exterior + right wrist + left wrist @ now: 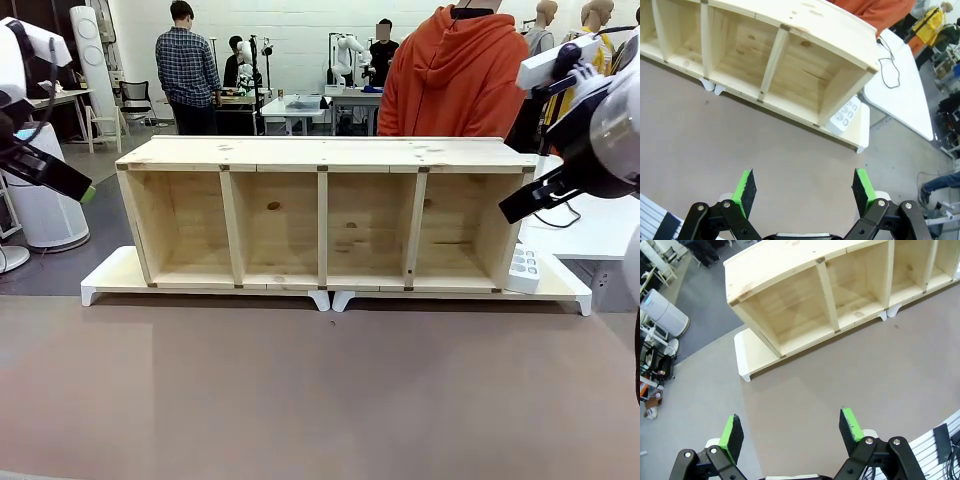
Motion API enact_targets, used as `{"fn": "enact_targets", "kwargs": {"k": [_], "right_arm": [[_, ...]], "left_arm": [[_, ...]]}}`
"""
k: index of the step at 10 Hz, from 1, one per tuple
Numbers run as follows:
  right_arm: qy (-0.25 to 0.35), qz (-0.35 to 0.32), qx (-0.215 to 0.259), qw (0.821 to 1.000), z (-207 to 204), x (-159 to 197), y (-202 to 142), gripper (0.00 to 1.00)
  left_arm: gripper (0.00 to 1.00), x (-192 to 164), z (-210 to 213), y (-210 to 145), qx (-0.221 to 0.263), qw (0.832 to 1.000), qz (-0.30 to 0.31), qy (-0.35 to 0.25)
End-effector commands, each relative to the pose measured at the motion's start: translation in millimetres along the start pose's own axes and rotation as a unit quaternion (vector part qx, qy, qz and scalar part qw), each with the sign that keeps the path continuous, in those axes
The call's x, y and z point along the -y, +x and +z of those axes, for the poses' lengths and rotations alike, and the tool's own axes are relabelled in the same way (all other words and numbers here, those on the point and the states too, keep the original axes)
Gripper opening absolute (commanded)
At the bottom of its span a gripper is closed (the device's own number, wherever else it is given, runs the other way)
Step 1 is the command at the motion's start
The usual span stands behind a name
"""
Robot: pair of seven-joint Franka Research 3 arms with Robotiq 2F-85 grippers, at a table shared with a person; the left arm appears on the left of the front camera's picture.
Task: Perform cable management.
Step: When the cord part of the Power Cable appears at the lower middle area of the table and stops, grasp the cord part of the Power Cable.
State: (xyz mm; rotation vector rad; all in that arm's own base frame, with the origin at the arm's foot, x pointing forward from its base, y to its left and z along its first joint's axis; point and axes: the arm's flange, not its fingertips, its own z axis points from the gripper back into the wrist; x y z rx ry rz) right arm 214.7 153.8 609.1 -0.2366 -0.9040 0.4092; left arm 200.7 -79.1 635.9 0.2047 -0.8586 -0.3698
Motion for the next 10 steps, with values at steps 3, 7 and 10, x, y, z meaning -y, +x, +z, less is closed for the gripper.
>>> {"fn": "enact_targets", "kwargs": {"k": [3, 7, 10], "right_arm": [[0.007, 0.008, -0.001, 1.000, -7.7, -4.0, 2.5, 1.00], [0.007, 0.008, -0.001, 1.000, -7.7, -4.0, 2.5, 1.00], [0.007, 0.008, -0.001, 1.000, -7.7, -4.0, 2.5, 1.00]], "left_arm": [[1.00, 9.6, -0.8, 2.8, 0.001, 1.000, -0.008, 0.002], [1.00, 9.6, -0.8, 2.8, 0.001, 1.000, -0.008, 0.002], [1.00, 9.6, -0.8, 2.8, 0.001, 1.000, -0.008, 0.002]]}}
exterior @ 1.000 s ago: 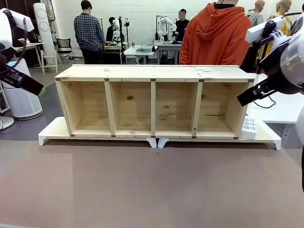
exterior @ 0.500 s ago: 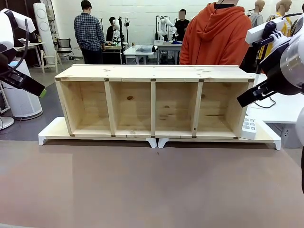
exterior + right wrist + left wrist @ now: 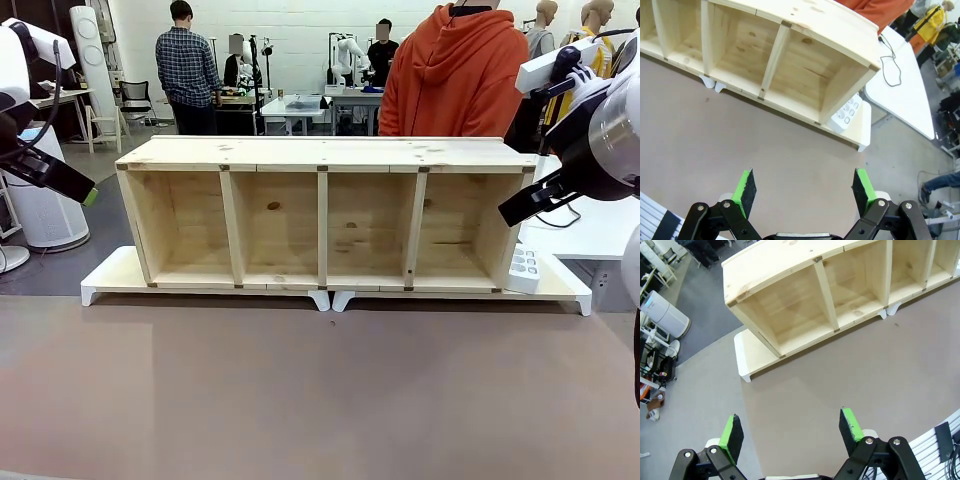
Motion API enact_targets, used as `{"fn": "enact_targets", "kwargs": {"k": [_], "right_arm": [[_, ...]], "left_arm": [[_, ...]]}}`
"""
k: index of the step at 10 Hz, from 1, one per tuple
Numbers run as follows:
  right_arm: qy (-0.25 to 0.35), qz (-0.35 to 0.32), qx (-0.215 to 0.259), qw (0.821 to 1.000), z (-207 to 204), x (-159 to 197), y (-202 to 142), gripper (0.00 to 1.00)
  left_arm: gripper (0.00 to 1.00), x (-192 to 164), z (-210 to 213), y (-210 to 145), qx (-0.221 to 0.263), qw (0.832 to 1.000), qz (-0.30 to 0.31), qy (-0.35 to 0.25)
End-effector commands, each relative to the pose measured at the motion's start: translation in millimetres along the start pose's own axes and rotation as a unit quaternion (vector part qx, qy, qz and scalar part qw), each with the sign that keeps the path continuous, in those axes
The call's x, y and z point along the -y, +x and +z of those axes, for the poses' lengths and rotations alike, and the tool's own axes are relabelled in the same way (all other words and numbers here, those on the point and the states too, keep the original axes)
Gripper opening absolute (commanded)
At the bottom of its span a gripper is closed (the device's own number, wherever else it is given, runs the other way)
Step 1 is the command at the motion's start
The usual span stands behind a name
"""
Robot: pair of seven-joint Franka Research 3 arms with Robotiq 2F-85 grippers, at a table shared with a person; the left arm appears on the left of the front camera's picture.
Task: Perform cable management.
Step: When the cord part of the Power Cable appears at the lower middle area of the table and stops, grasp the cord part of the Power Cable.
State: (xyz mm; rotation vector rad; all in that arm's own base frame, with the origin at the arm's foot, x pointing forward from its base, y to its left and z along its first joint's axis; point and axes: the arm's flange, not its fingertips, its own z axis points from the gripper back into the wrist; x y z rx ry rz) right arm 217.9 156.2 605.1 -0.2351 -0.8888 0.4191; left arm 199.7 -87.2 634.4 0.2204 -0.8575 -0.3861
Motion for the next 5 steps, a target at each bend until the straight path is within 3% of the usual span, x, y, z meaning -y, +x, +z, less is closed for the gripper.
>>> {"fn": "enact_targets", "kwargs": {"k": [1, 5], "right_arm": [[0.003, 0.004, 0.005, 1.000, -2.8, -1.2, 2.5, 1.00], [0.003, 0.004, 0.005, 1.000, -2.8, -1.2, 2.5, 1.00]], "left_arm": [[1.00, 1.4, -0.8, 1.3, 0.002, 1.000, 0.003, -0.001], [1.00, 1.4, -0.8, 1.3, 0.002, 1.000, 0.003, -0.001]]}}
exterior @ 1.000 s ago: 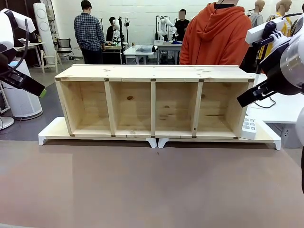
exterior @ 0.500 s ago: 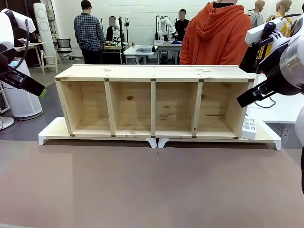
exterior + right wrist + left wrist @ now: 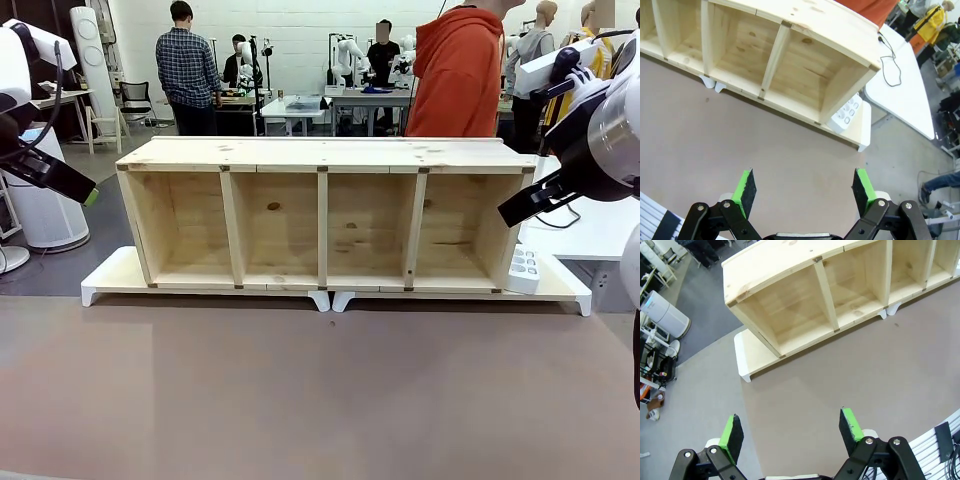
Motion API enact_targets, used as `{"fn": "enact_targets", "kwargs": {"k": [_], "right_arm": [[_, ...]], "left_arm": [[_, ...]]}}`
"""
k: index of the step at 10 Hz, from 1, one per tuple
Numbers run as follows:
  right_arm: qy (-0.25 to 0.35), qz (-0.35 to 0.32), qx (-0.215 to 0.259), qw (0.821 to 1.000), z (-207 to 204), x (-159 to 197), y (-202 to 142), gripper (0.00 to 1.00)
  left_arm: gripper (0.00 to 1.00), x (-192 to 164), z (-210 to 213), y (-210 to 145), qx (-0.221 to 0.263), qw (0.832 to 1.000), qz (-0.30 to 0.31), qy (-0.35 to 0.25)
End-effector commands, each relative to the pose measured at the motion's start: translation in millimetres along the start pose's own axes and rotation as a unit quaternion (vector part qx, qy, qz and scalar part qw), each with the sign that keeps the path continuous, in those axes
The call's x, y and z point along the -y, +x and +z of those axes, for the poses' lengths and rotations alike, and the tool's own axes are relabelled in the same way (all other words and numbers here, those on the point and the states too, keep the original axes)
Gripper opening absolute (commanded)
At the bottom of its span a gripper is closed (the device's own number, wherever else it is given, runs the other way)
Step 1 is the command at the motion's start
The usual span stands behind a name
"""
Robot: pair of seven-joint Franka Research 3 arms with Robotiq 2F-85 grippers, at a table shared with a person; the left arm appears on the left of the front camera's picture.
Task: Perform cable management.
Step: When the cord part of the Power Cable appears at the lower middle area of the table and stops, grasp the cord part of the Power Cable.
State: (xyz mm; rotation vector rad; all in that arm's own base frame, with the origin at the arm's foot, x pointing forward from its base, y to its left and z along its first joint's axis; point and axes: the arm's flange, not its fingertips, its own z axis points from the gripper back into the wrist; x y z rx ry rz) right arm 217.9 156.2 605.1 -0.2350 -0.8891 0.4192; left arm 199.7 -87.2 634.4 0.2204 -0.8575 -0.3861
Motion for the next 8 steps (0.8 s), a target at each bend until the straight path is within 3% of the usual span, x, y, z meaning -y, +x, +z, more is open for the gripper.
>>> {"fn": "enact_targets", "kwargs": {"k": [1, 8], "right_arm": [[0.003, 0.004, 0.005, 1.000, -2.9, -1.1, 2.5, 1.00], [0.003, 0.004, 0.005, 1.000, -2.9, -1.1, 2.5, 1.00]], "left_arm": [[1.00, 1.4, -0.8, 1.3, 0.002, 1.000, 0.003, -0.001], [1.00, 1.4, -0.8, 1.3, 0.002, 1.000, 0.003, -0.001]]}}
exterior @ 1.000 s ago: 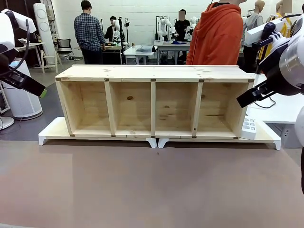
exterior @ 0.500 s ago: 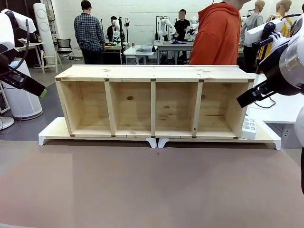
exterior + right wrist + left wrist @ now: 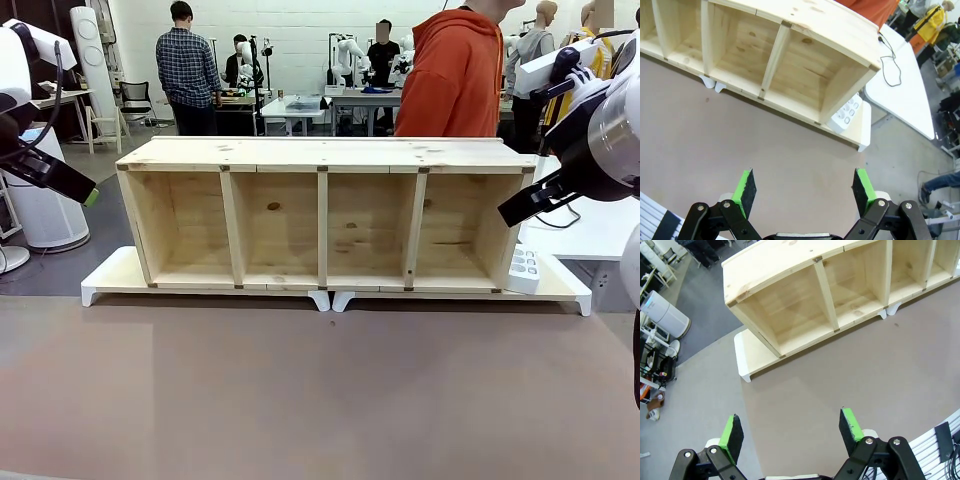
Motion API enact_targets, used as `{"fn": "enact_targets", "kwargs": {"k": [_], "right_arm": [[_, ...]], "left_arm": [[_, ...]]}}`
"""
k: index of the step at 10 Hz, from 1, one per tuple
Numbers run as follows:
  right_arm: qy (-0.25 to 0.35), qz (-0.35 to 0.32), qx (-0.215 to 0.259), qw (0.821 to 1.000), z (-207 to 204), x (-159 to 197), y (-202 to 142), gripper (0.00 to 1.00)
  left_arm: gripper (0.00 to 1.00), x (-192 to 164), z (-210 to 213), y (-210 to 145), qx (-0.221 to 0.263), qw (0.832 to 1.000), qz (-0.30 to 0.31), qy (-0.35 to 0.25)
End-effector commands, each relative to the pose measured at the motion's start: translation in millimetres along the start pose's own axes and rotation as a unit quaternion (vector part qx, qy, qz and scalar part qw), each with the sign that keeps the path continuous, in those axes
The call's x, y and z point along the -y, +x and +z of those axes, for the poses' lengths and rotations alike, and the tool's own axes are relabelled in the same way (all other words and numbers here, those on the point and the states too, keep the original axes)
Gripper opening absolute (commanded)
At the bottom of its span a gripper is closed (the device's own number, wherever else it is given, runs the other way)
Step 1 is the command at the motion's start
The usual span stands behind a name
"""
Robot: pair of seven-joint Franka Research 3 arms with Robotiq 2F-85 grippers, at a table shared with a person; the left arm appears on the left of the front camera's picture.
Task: Perform cable management.
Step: When the cord part of the Power Cable appears at the lower middle area of the table and stops, grasp the cord part of the Power Cable.
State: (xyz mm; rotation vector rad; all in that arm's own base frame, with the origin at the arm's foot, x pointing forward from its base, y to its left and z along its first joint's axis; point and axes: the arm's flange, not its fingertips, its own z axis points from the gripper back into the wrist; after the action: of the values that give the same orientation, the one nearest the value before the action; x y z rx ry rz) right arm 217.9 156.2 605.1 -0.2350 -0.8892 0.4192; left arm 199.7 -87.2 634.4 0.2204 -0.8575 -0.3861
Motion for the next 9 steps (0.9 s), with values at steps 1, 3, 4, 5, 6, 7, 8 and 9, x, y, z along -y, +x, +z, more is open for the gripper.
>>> {"fn": "enact_targets", "kwargs": {"k": [1, 3, 4, 5, 6, 7, 8, 9], "right_arm": [[0.003, 0.004, 0.005, 1.000, -2.9, -1.1, 2.5, 1.00], [0.003, 0.004, 0.005, 1.000, -2.9, -1.1, 2.5, 1.00], [0.003, 0.004, 0.005, 1.000, -2.9, -1.1, 2.5, 1.00], [0.003, 0.004, 0.005, 1.000, -2.9, -1.1, 2.5, 1.00], [0.003, 0.004, 0.005, 1.000, -2.9, -1.1, 2.5, 1.00], [0.003, 0.004, 0.005, 1.000, -2.9, -1.1, 2.5, 1.00], [0.003, 0.004, 0.005, 1.000, -2.9, -1.1, 2.5, 1.00], [0.003, 0.004, 0.005, 1.000, -2.9, -1.1, 2.5, 1.00]], "left_arm": [[1.00, 1.4, -0.8, 1.3, 0.002, 1.000, 0.003, -0.001], [1.00, 1.4, -0.8, 1.3, 0.002, 1.000, 0.003, -0.001], [1.00, 1.4, -0.8, 1.3, 0.002, 1.000, 0.003, -0.001], [1.00, 1.4, -0.8, 1.3, 0.002, 1.000, 0.003, -0.001], [1.00, 1.4, -0.8, 1.3, 0.002, 1.000, 0.003, -0.001], [1.00, 1.4, -0.8, 1.3, 0.002, 1.000, 0.003, -0.001], [1.00, 1.4, -0.8, 1.3, 0.002, 1.000, 0.003, -0.001], [1.00, 1.4, -0.8, 1.3, 0.002, 1.000, 0.003, -0.001]]}}
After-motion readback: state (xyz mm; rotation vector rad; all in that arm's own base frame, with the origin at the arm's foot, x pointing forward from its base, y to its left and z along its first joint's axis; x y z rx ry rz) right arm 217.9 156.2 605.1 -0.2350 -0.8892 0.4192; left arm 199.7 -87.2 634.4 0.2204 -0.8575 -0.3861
